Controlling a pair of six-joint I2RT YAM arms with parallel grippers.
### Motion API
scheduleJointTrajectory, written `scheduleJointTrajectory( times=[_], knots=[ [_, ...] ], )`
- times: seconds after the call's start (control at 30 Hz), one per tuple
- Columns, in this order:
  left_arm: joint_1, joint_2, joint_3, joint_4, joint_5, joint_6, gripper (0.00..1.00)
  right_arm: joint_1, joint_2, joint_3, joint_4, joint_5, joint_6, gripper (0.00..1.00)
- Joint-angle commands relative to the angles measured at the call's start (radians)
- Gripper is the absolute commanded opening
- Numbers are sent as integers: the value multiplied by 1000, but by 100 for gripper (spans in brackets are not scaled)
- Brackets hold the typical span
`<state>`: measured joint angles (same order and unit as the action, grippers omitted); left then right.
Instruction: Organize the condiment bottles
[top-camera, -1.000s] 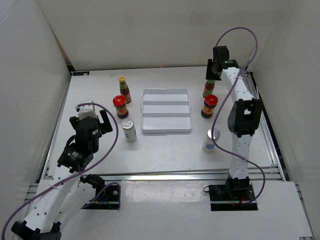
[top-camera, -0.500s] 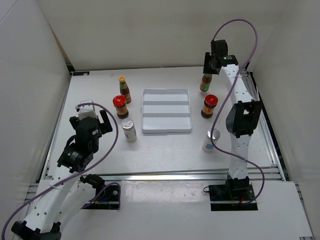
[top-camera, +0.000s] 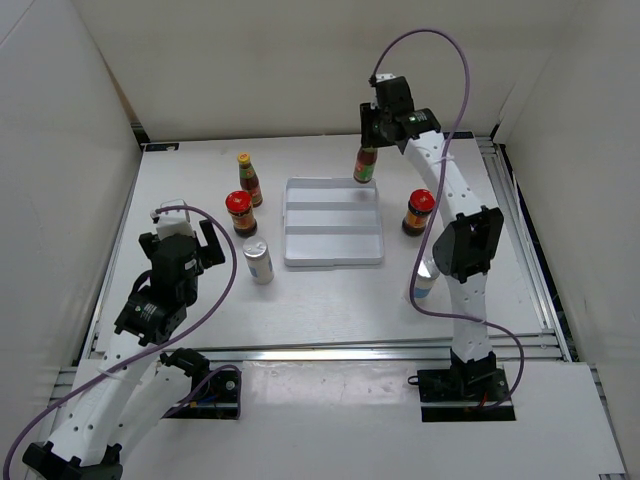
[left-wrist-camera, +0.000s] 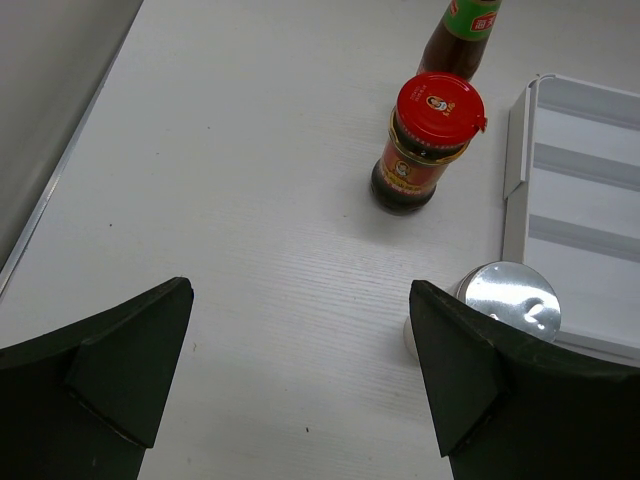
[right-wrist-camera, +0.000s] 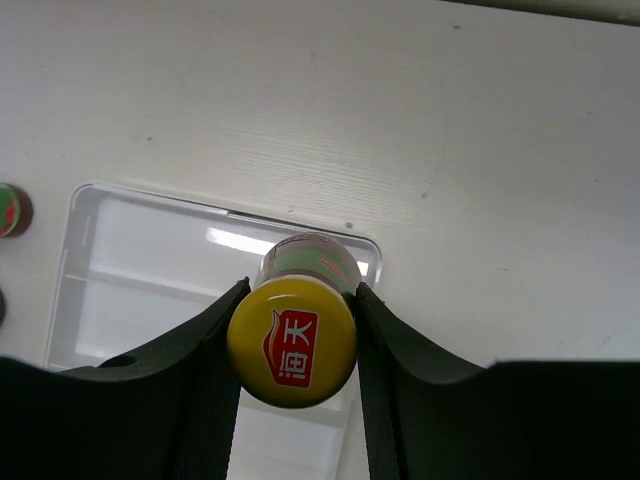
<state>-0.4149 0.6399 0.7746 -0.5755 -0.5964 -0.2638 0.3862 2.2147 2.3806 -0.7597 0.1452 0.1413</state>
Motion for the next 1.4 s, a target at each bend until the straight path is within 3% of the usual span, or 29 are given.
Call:
scheduleJointTrajectory(
  times=[0.0, 0.2, 0.63, 1.03, 1.13, 1.17, 1.27, 1.3, 1.37],
  knots=[
    [-4, -2, -6, -4, -20, -8, 100, 16, -104, 31, 74, -2, -14, 0],
    [-4, -2, -6, -4, -20, -8, 100, 36, -133, -90, 103, 25, -14, 0],
    [-4, -11, -6, -4, -20, -8, 100, 36, -95, -144, 112, 36, -3, 0],
    [-4, -11, -6, -4, -20, -8, 100, 36, -76, -218, 112, 56, 7, 14],
    [-4, -11, -6, -4, -20, -8, 100, 36, -76, -236, 112, 56, 7, 42],
    [-4, -11, -6, -4, -20, -8, 100, 36, -87, -236, 112, 56, 7, 61],
    [-4, -11, -6, -4, -20, -8, 100, 36, -96, -236, 112, 56, 7, 82],
    [-4, -11, -6, -4, -20, -8, 100, 36, -96, -236, 112, 56, 7, 100],
    [-4, -11, -6, -4, -20, -8, 100, 36, -105, -210, 112, 56, 7, 100]
  ],
)
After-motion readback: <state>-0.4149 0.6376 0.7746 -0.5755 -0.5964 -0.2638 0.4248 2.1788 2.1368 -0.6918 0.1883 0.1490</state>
